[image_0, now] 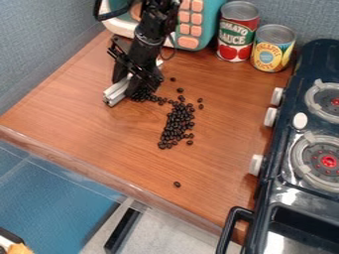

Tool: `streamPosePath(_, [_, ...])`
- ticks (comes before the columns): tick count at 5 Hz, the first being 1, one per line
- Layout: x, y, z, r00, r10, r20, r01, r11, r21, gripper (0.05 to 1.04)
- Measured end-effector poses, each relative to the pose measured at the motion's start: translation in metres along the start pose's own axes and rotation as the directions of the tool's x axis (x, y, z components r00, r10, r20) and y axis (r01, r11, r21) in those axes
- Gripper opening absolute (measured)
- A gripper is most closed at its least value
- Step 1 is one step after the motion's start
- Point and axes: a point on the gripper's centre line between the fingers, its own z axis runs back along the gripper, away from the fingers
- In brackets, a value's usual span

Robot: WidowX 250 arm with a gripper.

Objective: Sweep into pile

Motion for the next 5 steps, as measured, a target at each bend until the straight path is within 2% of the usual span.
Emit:
streamPosePath(3, [-0.001,-0.02,0.009,0.998,-0.041,0.041,0.042,0.999,-0.031,0.38])
streamPosePath(5, [-0.004,-0.037,0.014,0.998,-0.054,0.015,0.055,0.996,-0.064,0.38])
